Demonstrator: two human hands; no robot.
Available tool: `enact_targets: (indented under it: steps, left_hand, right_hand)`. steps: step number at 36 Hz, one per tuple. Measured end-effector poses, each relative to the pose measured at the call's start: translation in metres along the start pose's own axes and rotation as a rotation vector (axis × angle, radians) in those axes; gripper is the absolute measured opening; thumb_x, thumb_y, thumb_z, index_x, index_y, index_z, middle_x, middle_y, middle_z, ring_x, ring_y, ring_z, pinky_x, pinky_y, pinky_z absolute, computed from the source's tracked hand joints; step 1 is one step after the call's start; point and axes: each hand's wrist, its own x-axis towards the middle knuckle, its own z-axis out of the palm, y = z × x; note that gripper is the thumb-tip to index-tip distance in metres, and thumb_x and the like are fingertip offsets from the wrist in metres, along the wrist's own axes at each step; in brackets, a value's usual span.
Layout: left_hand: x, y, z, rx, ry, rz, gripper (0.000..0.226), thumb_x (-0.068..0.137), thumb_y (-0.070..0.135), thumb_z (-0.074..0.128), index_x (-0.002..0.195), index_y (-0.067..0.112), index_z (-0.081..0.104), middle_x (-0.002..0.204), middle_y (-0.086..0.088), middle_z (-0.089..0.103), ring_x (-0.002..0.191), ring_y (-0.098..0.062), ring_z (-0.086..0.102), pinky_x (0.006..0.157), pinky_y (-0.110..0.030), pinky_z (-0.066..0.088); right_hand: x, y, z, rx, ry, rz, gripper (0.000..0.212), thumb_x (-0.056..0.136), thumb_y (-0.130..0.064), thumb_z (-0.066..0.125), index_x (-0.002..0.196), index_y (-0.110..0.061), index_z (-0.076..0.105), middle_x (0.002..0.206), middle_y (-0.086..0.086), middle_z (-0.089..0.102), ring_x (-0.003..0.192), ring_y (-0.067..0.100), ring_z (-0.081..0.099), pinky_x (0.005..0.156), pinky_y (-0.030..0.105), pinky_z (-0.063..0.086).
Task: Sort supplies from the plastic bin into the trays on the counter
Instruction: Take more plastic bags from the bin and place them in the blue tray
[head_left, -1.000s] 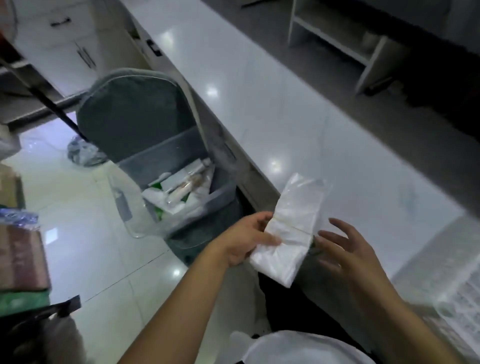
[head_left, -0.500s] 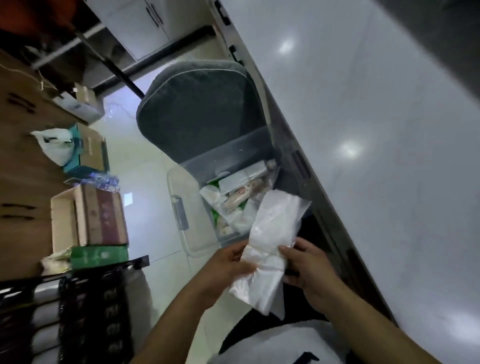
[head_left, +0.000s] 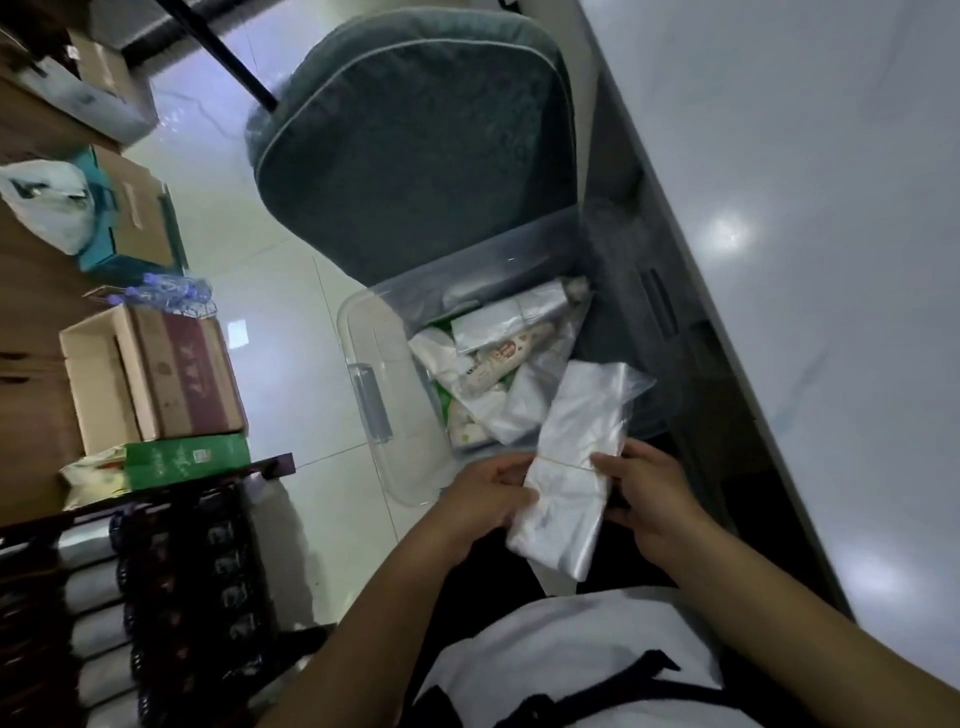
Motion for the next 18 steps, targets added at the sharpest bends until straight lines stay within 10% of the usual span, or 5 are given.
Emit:
enact_targets:
  steps: [6,13,18]
  left_hand:
    - [0.055,0.006,-0.047,0.325,0.11,0.044,0.035,0.089,0.007,0.066,0.124,0.012,0.065,0.095,-0.014,0.067,0.091,-0.029,0.065,0.079,-0.031,0.049]
    - [0.135,0.012,-0.111,0.731,0.126,0.097,0.047,0.087,0.016,0.066,0.133,0.013,0.057,0.128,-0.011,0.061,0.111,-0.022,0.059,0.076,-0.018,0.037]
    - [0.19,0.023,-0.136,1.01,0.125,0.131,0.061,0.084,0.024,0.068,0.14,0.009,0.048,0.132,-0.021,0.055,0.117,-0.037,0.056,0.095,-0.044,0.05]
  right_hand:
    - [0.019,-0.003,0.016,0.057,0.182,-0.027,0.016,0.087,0.001,0.064,0.088,-0.012,0.072,0.092,0.015,0.076,0.076,0.028,0.073,0.059,0.035,0.059]
    - [0.046,0.007,0.039,0.162,0.401,0.005,0.019,0.087,-0.001,0.065,0.105,-0.005,0.068,0.107,0.025,0.07,0.096,0.04,0.069,0.079,0.051,0.059]
    - [0.056,0.032,0.05,0.201,0.497,0.035,0.014,0.086,0.001,0.065,0.086,-0.012,0.07,0.083,0.012,0.071,0.068,0.024,0.069,0.044,0.025,0.053]
